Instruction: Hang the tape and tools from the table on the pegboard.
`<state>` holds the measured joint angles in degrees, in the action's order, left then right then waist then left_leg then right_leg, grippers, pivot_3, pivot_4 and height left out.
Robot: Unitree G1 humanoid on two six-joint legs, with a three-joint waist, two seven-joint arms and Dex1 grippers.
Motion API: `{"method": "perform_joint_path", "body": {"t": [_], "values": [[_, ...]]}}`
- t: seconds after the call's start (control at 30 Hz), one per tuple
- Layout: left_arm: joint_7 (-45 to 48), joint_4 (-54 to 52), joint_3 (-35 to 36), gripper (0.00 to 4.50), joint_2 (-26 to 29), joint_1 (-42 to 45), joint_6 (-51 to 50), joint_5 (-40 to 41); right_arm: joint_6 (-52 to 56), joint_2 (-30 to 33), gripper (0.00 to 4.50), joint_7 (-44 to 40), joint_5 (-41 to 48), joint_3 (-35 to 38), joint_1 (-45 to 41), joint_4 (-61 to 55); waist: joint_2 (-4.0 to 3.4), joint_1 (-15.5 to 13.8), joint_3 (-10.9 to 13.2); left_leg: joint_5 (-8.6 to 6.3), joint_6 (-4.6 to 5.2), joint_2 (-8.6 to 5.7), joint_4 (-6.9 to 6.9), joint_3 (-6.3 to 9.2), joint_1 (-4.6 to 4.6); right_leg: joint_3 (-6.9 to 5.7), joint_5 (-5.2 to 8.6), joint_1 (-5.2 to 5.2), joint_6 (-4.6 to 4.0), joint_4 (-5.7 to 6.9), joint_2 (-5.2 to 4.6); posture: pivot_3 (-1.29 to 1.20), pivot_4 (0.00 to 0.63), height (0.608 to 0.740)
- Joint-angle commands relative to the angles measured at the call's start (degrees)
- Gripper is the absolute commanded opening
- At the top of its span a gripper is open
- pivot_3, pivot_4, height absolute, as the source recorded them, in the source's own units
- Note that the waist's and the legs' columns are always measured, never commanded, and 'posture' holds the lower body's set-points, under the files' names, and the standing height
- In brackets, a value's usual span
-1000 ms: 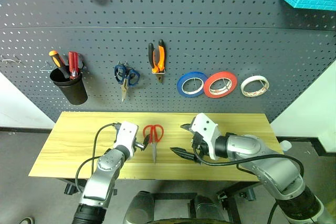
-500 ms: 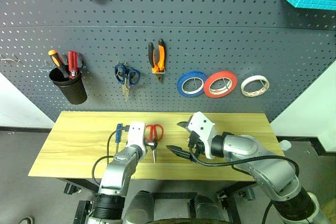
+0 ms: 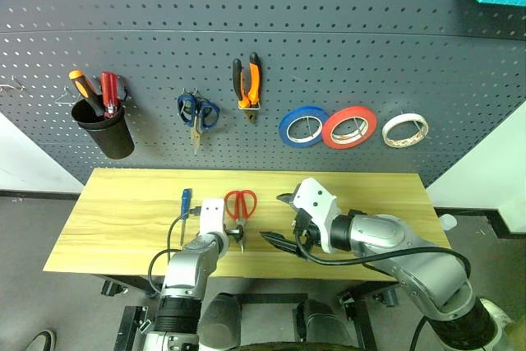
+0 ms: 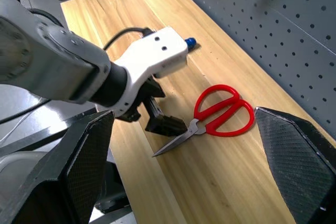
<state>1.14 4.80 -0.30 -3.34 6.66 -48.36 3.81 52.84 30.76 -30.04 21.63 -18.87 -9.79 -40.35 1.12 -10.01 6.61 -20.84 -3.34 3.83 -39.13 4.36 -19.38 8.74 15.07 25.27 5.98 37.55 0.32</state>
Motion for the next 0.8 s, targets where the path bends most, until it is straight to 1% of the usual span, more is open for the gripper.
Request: {"method": "perform_joint_path", "body": {"t": [0.03, 0.27, 0.37, 0.5, 0.8], "values": [[0.25, 1.33, -0.79, 4.50, -0.52, 2.31, 2.09, 0.07, 0.49, -0.47, 4.45, 0.42, 1.05, 1.23, -0.72, -3.01, 0.02, 0.00, 0.21, 0.00, 0.00, 0.00, 0.01, 0.00, 0.00, 0.00, 0.00, 0.00, 0.00, -0.01, 0.00, 0.28, 0.123, 0.687], [-0.69, 4.51, -2.18, 4.50, -1.63, 5.17, 2.96, -0.32, 1.08, -1.06, 4.45, 1.29, 1.09, 1.03, -0.45, -3.64, -0.06, 0.05, 0.77, 0.00, 0.00, 0.00, 0.03, 0.01, -0.03, 0.00, 0.00, 0.00, 0.00, -0.11, 0.00, 0.28, 0.128, 0.687], [-1.00, 4.87, -2.53, 4.50, -1.97, 5.37, 3.16, -0.30, 1.25, -1.24, 4.45, 1.76, 1.14, 0.84, -0.48, -3.87, -0.09, 0.05, 0.95, 0.00, 0.00, 0.00, 0.06, 0.03, -0.05, 0.00, -0.01, 0.00, 0.00, -0.16, 0.00, 0.28, 0.129, 0.687], [-4.02, 7.01, -3.69, 4.50, -2.39, 5.99, 1.10, -2.32, 1.22, -1.44, 4.45, 2.26, 1.19, 0.61, -0.62, -3.92, -0.08, 0.03, 1.05, 0.00, 0.00, 0.00, 0.08, 0.05, -0.06, 0.00, -0.01, 0.00, 0.00, -0.22, 0.00, 0.27, 0.131, 0.687], [-5.17, 10.40, -4.07, 4.50, -3.06, 6.42, 0.83, -1.81, 1.25, -1.83, 4.45, 2.79, 1.42, 0.68, -1.10, -4.23, -0.10, 0.11, 1.06, 0.00, 0.00, -0.01, 0.12, 0.06, -0.02, 0.00, -0.01, -0.01, 0.00, -0.22, 0.00, 0.27, 0.136, 0.687]]}}
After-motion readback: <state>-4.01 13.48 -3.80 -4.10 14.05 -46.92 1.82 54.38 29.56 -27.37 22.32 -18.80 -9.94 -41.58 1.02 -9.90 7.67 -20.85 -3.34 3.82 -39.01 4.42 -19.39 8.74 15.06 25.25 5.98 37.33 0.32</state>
